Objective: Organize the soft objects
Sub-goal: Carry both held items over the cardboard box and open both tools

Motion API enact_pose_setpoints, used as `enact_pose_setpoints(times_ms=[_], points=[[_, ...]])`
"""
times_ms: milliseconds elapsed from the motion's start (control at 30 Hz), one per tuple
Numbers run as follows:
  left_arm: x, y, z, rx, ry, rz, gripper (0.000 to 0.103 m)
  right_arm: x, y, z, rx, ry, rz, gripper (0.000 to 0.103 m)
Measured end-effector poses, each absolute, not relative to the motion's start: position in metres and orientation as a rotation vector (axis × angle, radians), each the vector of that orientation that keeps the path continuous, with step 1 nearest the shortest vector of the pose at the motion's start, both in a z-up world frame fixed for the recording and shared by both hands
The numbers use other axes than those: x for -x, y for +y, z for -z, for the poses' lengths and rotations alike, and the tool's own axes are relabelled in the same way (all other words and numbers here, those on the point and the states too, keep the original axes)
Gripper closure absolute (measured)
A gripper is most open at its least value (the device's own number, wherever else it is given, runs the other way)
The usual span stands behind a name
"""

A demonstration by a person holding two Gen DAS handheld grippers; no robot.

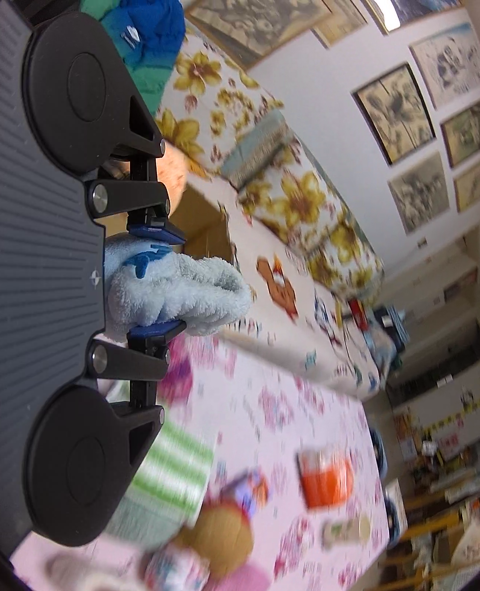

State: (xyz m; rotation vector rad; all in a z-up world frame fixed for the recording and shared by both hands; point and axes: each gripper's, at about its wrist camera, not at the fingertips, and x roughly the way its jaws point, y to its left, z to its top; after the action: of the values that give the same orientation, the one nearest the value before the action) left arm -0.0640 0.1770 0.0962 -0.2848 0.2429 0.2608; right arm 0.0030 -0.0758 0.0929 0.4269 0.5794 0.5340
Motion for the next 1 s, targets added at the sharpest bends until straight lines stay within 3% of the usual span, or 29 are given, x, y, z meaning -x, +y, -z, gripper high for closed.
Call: enact_pose_setpoints(times_ms=[267, 433, 500, 1000], points=[[0.063, 0.208, -0.089, 0.374, 0.296, -0.369, 0.028, -0.031, -0.018, -0.089, -0.390, 0.646, -0.631, 0.041], [0.069, 0.210, -0.086, 0.378, 0.287, -0.397, 0.020, -0.035, -0.014, -0.083, -0.401, 0.683, -0.642, 0.017], [0.070, 0.211, -0.087, 0.387, 0.274, -0.405, 0.009, -0.032, -0.019, -0.083, -0.426, 0.668, -0.628, 0.000], [0.075, 0.181, -0.091, 0.231, 0.173, -0.304, 0.001, 0.022, -0.085, -0.096, -0.389, 0.602, -0.358, 0.000]])
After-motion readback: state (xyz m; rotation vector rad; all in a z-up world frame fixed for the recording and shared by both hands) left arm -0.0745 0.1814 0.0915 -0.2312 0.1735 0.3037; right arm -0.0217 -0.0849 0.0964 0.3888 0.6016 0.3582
